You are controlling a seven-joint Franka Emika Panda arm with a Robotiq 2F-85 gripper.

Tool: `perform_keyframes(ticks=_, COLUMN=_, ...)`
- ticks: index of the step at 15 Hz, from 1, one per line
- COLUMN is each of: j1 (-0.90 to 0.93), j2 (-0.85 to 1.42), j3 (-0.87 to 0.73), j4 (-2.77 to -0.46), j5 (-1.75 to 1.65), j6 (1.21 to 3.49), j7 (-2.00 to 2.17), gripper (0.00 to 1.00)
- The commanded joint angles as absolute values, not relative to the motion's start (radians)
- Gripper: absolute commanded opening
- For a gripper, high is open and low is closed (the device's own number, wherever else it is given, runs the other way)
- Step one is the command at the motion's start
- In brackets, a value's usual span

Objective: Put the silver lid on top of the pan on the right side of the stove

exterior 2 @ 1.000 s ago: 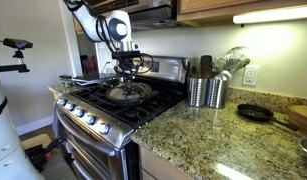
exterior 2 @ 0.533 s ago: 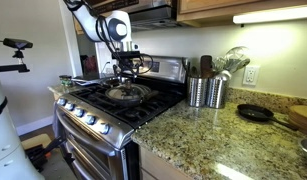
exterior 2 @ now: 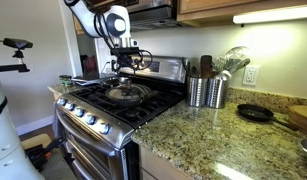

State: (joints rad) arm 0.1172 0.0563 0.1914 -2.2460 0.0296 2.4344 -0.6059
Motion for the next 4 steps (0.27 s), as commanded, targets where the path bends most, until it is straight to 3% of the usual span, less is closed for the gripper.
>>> perform_keyframes(ticks=1, j1=0.126, j2=0.050, j3=0.183, j4=-2.244, j5=0.034, j6=2.423, j7=-0.608, gripper=1.00)
perform_keyframes(ticks=4, j1=0.126, j2=0.053, j3=0.183, j4=-2.243, j5=0.034, j6=2.422, j7=-0.608, gripper=1.00)
